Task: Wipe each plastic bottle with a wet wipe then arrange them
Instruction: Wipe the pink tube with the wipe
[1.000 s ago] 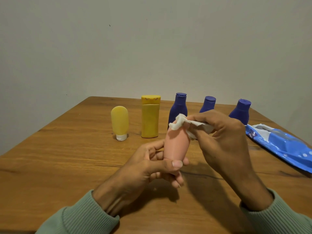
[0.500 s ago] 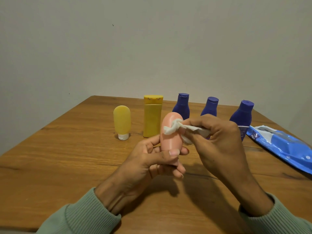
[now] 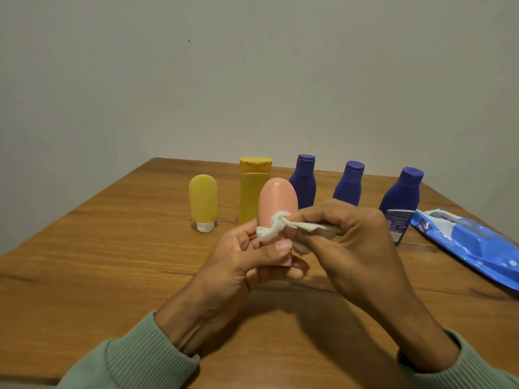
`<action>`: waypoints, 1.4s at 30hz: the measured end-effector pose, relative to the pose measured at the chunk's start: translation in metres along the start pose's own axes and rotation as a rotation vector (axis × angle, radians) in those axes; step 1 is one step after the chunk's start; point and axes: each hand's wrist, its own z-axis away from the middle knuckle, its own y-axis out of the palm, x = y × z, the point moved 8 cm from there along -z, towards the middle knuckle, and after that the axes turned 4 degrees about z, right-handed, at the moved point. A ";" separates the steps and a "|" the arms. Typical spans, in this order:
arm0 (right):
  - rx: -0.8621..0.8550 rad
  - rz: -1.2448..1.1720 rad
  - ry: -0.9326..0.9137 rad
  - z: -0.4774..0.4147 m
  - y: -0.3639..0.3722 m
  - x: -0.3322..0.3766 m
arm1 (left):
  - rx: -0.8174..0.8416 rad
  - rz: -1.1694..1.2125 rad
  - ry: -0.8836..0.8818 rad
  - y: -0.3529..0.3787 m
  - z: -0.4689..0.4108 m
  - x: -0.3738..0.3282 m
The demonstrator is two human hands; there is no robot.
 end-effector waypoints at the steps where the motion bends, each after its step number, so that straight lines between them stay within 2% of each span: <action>1: 0.014 0.001 0.007 0.000 0.001 0.000 | -0.006 0.006 -0.002 -0.001 0.000 0.000; 7: -0.071 0.037 -0.002 -0.004 -0.011 0.000 | 0.051 -0.004 -0.034 0.006 0.001 0.002; 12: 0.134 -0.037 0.043 -0.004 0.000 0.001 | 0.025 0.010 0.007 0.002 0.000 0.001; 14: 0.159 -0.035 0.036 -0.005 0.000 0.001 | 0.045 -0.004 0.003 0.004 0.000 0.002; 18: 0.016 0.015 -0.008 -0.008 -0.011 0.001 | 0.095 -0.096 0.008 0.009 0.000 0.003; 21: -0.059 0.109 -0.065 -0.007 -0.015 0.003 | 0.069 -0.127 0.020 0.010 0.000 0.003; 26: 0.103 0.137 -0.066 -0.005 -0.002 0.008 | 0.060 -0.169 0.038 0.008 0.002 0.002; 34: -0.119 0.131 -0.092 -0.008 -0.019 0.004 | 0.072 -0.244 0.013 0.011 -0.001 0.006; 39: 0.027 0.131 -0.088 -0.006 -0.006 0.005 | 0.041 -0.164 0.038 0.006 0.000 0.005; 42: -0.001 0.148 -0.093 -0.007 -0.009 0.004 | 0.057 -0.187 0.032 0.006 -0.002 0.006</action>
